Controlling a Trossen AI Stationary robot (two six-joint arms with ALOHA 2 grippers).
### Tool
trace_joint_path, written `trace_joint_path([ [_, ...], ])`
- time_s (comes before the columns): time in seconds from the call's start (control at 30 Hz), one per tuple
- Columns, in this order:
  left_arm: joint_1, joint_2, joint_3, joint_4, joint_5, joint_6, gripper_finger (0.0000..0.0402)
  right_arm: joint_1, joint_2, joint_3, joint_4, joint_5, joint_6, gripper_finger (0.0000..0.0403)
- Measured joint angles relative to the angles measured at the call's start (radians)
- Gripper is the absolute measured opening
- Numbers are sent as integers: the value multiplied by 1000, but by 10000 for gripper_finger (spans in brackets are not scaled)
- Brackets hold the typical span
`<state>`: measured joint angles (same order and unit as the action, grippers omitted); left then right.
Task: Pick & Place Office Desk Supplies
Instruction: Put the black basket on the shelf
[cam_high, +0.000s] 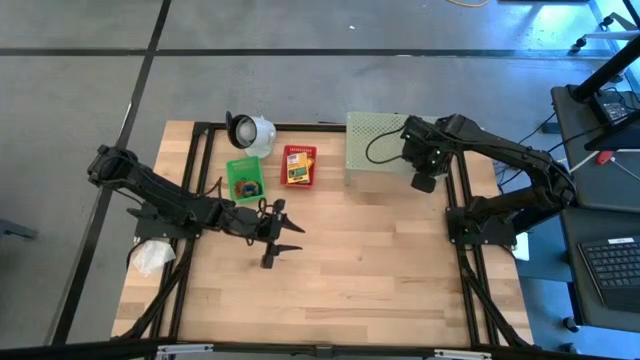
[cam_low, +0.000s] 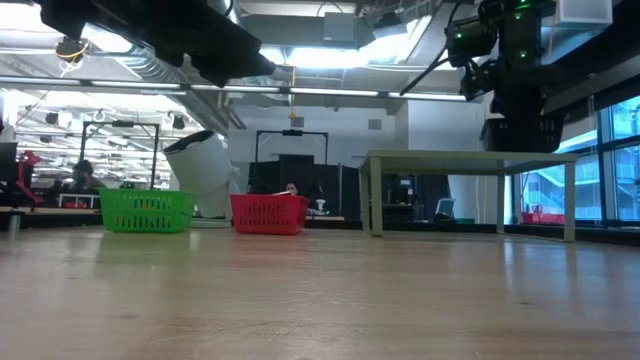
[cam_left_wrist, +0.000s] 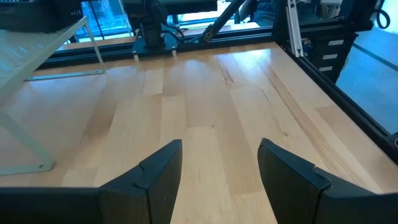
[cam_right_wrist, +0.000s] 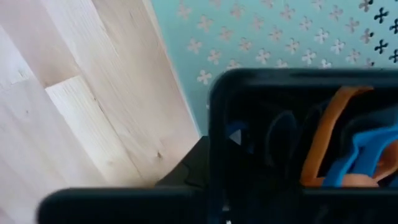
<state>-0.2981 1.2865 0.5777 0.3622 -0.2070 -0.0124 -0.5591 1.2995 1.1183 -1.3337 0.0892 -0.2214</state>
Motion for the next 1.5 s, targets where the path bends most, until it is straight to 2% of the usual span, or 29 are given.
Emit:
trace_joint_path([
  [0.13,0,0,0,0,0,0,203,0,0,0,-16,5,-39,8],
  [0.87,0,0,0,6,-6,0,203,7,0,2,-34,-55,-257,1],
  [1.0,0,0,0,6,-7,-1,203,8,0,2,-31,-57,-257,1],
  [1.1,0,0,0,6,-7,-8,203,7,0,2,-29,-75,-239,12],
  [1.27,0,0,0,0,4,-11,203,8,1,0,-29,-101,-216,55],
  [1.5,0,0,0,0,44,-11,203,8,2,0,-29,-85,-213,92],
])
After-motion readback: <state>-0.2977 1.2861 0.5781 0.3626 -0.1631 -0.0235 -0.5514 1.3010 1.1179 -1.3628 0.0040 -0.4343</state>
